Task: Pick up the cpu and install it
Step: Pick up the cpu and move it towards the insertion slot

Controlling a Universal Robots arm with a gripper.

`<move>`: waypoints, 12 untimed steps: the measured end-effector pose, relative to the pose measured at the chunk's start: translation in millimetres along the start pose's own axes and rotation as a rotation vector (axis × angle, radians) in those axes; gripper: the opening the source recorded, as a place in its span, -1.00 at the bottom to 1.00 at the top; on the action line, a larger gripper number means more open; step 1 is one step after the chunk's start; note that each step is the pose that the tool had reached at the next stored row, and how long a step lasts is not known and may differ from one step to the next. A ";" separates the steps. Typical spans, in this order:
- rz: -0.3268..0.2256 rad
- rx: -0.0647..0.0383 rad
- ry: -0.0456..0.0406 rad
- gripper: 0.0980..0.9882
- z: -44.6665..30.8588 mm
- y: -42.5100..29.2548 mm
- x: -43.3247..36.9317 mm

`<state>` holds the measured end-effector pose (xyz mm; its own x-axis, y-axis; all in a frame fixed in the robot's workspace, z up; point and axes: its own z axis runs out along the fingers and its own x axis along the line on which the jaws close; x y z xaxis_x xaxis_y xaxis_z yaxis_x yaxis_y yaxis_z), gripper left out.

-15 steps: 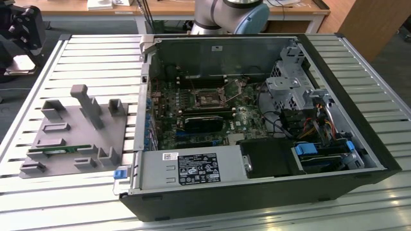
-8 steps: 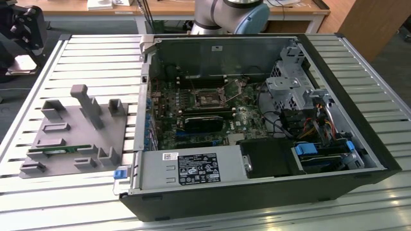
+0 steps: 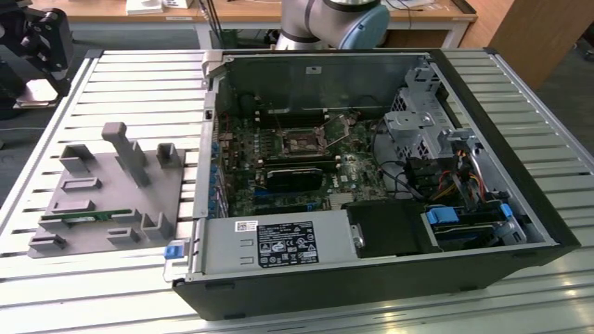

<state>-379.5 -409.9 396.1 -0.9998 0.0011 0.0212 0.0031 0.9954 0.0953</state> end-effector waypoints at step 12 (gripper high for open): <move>0.000 0.000 0.0001 -0.01 0.0 0.9 -11.3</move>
<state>-368.1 -409.0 395.9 -0.9998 0.0011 0.0213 0.0031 0.9954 0.0952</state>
